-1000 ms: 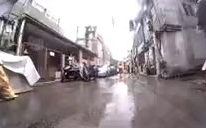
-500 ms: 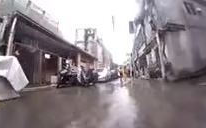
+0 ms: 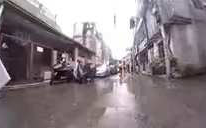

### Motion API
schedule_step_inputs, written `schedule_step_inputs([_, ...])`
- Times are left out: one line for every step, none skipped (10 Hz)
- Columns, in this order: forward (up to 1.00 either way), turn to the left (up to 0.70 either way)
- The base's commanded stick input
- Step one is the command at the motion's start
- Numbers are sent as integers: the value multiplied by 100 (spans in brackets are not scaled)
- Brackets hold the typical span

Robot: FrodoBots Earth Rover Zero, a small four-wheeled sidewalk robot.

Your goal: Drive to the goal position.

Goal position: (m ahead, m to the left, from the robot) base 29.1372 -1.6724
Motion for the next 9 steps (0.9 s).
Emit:
schedule_step_inputs([99, 0])
schedule_step_inputs([99, 19])
schedule_step_inputs([99, 0])
schedule_step_inputs([99, 0])
schedule_step_inputs([99, 0])
schedule_step_inputs([99, 0])
schedule_step_inputs([99, 0])
schedule_step_inputs([99, 0])
schedule_step_inputs([99, 0])
